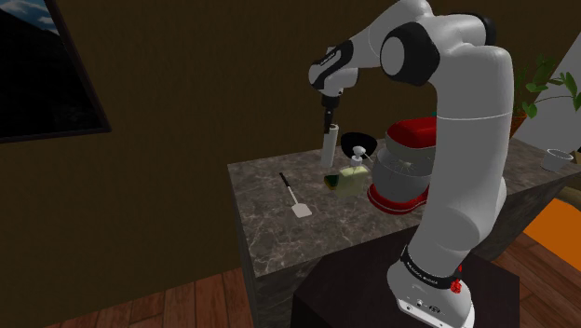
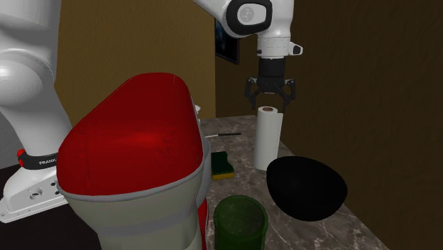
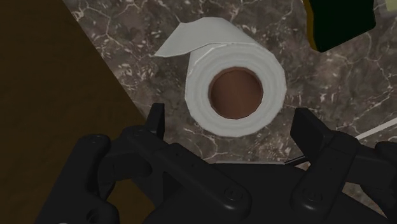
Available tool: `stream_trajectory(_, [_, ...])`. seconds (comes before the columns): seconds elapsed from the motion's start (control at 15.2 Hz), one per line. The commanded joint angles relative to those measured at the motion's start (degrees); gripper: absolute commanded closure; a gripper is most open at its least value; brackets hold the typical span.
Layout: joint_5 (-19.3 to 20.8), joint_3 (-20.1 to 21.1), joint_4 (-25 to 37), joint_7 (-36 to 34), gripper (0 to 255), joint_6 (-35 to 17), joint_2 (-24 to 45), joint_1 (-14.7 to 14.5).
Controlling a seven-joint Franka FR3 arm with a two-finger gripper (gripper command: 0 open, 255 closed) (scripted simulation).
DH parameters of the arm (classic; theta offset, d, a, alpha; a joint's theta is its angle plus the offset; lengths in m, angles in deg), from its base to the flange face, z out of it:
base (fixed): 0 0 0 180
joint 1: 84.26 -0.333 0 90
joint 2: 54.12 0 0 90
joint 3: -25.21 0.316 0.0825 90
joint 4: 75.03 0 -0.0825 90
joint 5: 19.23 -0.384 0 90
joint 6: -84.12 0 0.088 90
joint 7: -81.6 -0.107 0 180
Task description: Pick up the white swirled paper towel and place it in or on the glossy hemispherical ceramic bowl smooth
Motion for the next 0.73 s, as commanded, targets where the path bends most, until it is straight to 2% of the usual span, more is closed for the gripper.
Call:
stream_trajectory(0.0, [-0.3,0.1,-0.2,0.1,0,-0.8,0.6,0.1])
stream_trajectory(0.46, [-0.3,0.2,-0.2,0.1,0,-0.7,0.6,0.1])
stream_trajectory(0.53, [-0.3,0.2,-0.2,0.1,255,-0.7,0.6,0.1])
stream_trajectory(0.66, [-0.3,0.2,-0.2,0.1,255,-0.7,0.6,0.1])
